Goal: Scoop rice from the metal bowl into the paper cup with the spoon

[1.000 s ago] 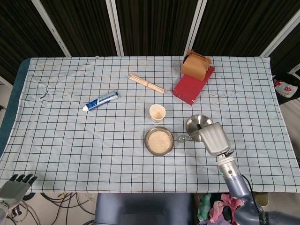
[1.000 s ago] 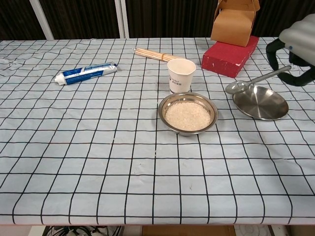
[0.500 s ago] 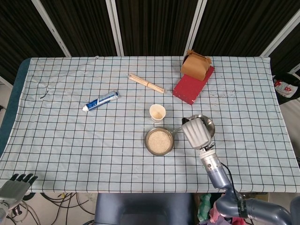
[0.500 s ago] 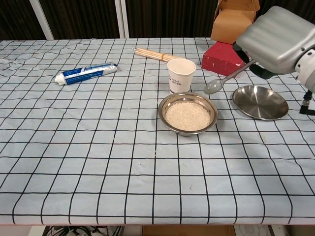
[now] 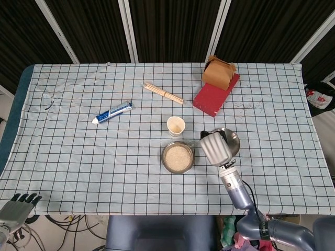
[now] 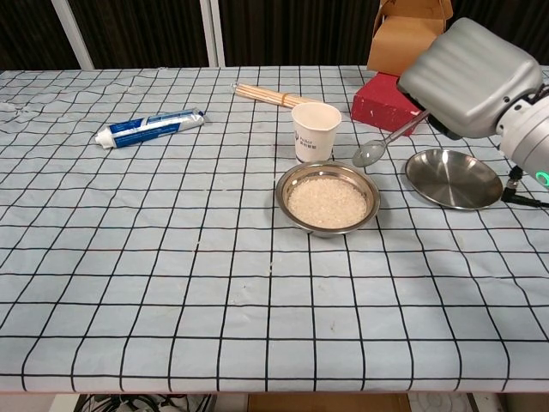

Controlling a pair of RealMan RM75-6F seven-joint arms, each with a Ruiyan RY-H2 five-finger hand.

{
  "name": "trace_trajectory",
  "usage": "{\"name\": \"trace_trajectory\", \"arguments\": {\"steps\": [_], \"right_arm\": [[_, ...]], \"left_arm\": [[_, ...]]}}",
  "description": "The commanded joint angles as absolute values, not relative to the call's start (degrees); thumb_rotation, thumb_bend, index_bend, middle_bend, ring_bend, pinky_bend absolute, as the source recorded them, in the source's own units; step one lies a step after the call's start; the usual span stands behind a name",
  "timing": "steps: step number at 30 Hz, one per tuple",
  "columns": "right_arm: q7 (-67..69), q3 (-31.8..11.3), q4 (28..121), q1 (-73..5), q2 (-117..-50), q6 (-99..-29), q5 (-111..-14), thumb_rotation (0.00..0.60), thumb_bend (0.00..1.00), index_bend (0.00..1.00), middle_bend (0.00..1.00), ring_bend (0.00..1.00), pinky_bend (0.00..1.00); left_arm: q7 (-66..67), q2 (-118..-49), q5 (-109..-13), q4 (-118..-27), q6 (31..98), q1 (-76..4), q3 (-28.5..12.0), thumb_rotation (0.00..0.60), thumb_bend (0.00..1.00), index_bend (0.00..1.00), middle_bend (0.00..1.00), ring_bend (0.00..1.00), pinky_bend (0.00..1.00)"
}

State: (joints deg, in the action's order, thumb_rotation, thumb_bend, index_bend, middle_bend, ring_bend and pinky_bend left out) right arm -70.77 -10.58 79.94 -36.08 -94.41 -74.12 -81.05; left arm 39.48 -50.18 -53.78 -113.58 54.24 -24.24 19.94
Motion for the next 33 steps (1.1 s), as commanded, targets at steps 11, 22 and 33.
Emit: {"name": "trace_trajectory", "arguments": {"steps": [11, 22, 33], "right_arm": [[-73.6, -6.0, 77.1, -36.1, -95.9, -75.2, -87.1, 0.600, 0.41, 0.63, 1.00, 1.00, 1.00], [-78.0, -5.5, 73.0, -36.8, -99.0, -75.2, -89.3, 0.600, 0.43, 0.63, 1.00, 1.00, 1.00], [-81.4, -5.3, 69.9, -36.9, -100.9, -74.4, -90.5, 0.600, 0.43, 0.63, 1.00, 1.00, 1.00]], "left_arm": [[39.5, -50.2, -53.6, -113.6, 54.1, -24.4, 19.9, 0.600, 0.06, 0.00, 0.00, 0.00, 0.00], [39.2, -50.1, -53.5, -113.6, 53.6, -24.6, 19.9, 0.600, 0.06, 0.00, 0.00, 0.00, 0.00], [38.9, -49.9, -53.4, -113.6, 53.1, -24.9, 20.0, 0.600, 0.06, 0.00, 0.00, 0.00, 0.00]]}}
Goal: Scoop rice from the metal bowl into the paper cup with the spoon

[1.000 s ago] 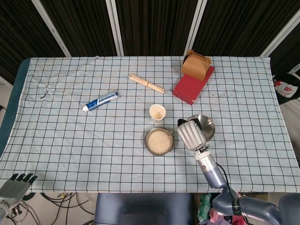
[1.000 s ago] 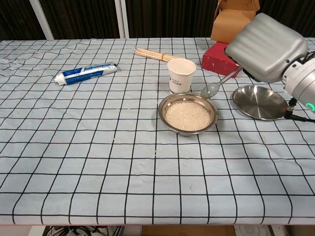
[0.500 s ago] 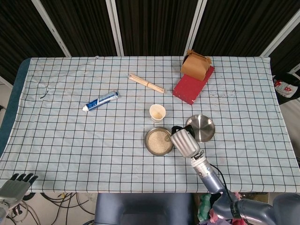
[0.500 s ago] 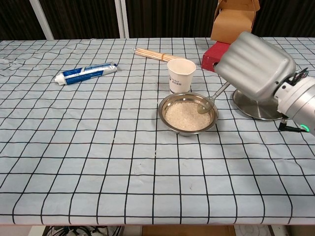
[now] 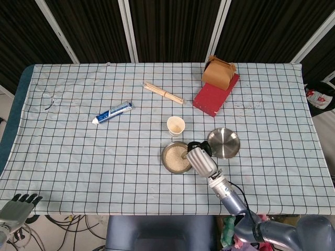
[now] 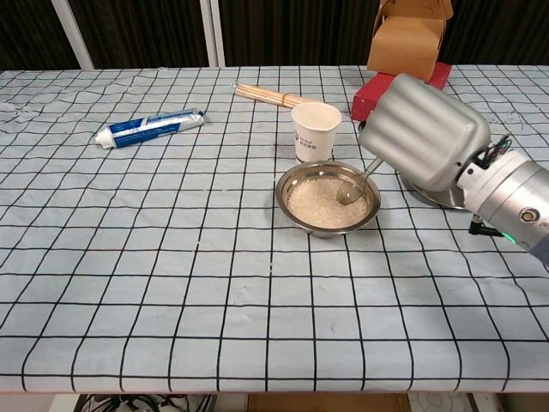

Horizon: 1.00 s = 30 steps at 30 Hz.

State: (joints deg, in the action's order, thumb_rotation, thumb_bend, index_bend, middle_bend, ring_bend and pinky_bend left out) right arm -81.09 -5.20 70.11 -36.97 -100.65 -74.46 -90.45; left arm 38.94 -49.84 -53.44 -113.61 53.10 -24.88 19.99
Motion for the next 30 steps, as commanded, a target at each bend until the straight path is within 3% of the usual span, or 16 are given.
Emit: {"name": "trace_trajectory", "arguments": {"steps": [1, 21, 30], "right_arm": [[-81.4, -5.2, 69.9, -36.9, -101.0, -74.3, -90.5, 0.600, 0.43, 0.63, 1.00, 1.00, 1.00], [-81.5, -3.7, 71.0, -35.9, -103.3, -72.6, -92.0, 0.600, 0.44, 0.63, 1.00, 1.00, 1.00], [-80.0, -5.8, 74.0, -34.5, -103.5, -71.3, -87.5, 0.600, 0.44, 0.63, 1.00, 1.00, 1.00]], "left_arm": [[38.9, -49.9, -53.4, -113.6, 53.1, -24.9, 20.0, 0.600, 0.06, 0.00, 0.00, 0.00, 0.00], [38.9, -49.8, -53.3, -113.7, 53.1, -25.0, 20.1, 0.600, 0.06, 0.00, 0.00, 0.00, 0.00], [38.9, -49.8, -53.0, -113.7, 53.0, -25.2, 20.1, 0.600, 0.06, 0.00, 0.00, 0.00, 0.00]]}}
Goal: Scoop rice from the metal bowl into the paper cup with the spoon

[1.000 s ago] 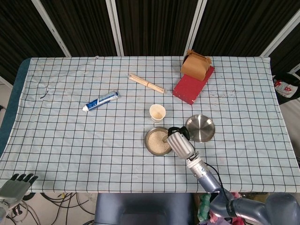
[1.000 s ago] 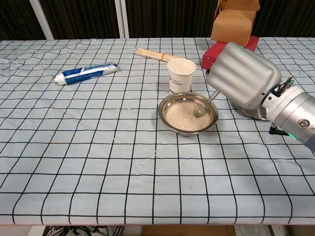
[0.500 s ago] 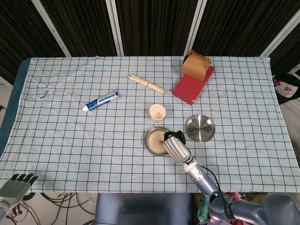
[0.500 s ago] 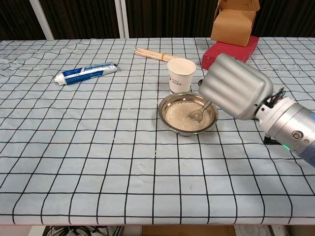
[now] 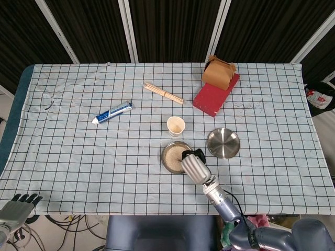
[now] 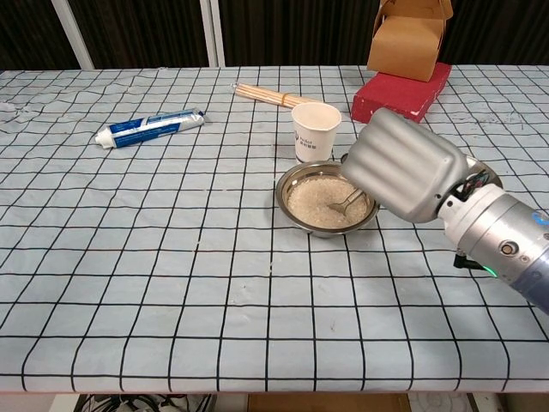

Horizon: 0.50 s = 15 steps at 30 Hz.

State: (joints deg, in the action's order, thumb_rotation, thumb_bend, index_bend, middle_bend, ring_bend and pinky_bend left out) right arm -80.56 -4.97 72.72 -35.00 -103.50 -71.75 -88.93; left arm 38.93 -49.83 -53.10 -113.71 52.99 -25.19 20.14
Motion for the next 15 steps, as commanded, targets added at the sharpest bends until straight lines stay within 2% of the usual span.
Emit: {"name": "trace_trajectory", "arguments": {"steps": [1, 15], "right_arm": [[-79.8, -6.2, 74.6, -34.3, -103.4, -71.2, -86.6, 0.600, 0.44, 0.64, 1.00, 1.00, 1.00], [-79.7, -9.9, 82.9, -32.5, -103.3, -70.3, -75.9, 0.600, 0.45, 0.64, 1.00, 1.00, 1.00]], "left_arm": [[39.0, -49.8, -53.0, -113.7, 53.0, -25.2, 20.1, 0.600, 0.06, 0.00, 0.00, 0.00, 0.00], [39.4, -50.0, -52.8, -113.8, 53.4, -25.3, 20.3, 0.600, 0.06, 0.00, 0.00, 0.00, 0.00]]}}
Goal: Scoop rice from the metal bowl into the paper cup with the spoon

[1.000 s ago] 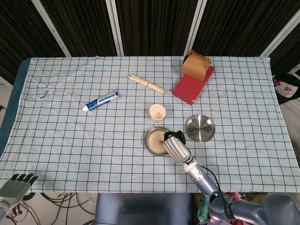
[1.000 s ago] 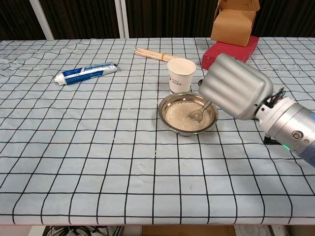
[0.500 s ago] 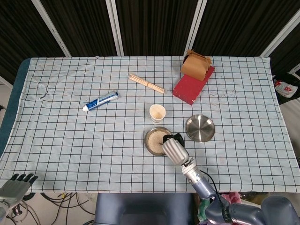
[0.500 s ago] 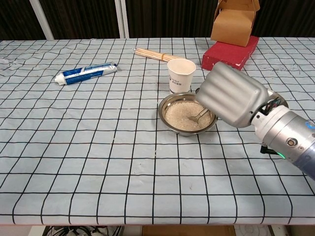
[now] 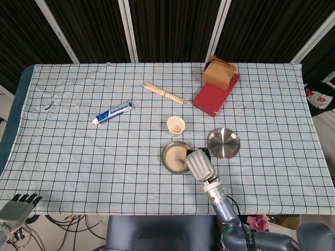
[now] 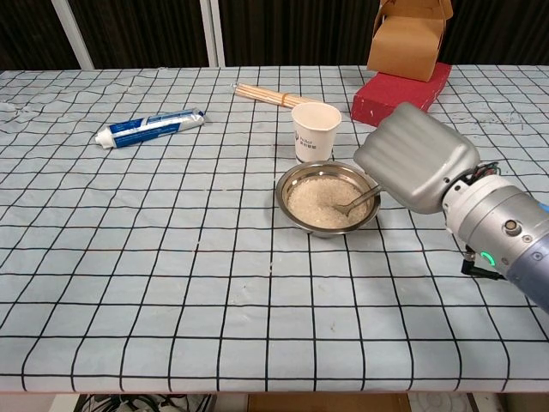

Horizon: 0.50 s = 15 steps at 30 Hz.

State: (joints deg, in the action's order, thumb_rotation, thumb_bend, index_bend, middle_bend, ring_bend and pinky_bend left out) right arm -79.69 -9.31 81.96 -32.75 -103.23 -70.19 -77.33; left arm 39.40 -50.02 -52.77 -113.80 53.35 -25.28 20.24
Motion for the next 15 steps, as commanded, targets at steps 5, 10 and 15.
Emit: {"name": "trace_trajectory", "arguments": {"steps": [5, 10, 15], "right_arm": [[-79.4, -10.5, 84.2, -32.5, -103.2, -70.6, -74.1, 0.600, 0.45, 0.65, 1.00, 1.00, 1.00], [-79.4, -11.0, 85.7, -32.5, -103.1, -71.0, -72.2, 0.600, 0.46, 0.65, 1.00, 1.00, 1.00], [-79.3, -11.8, 87.2, -32.5, -103.0, -71.5, -70.4, 0.600, 0.46, 0.65, 1.00, 1.00, 1.00]], "left_arm": [[39.5, -50.0, -52.7, -113.8, 53.4, -25.3, 20.3, 0.600, 0.06, 0.00, 0.00, 0.00, 0.00], [39.5, -50.0, -52.8, -113.8, 53.4, -25.3, 20.3, 0.600, 0.06, 0.00, 0.00, 0.00, 0.00], [39.5, -50.0, -52.8, -113.8, 53.4, -25.3, 20.3, 0.600, 0.06, 0.00, 0.00, 0.00, 0.00]]}}
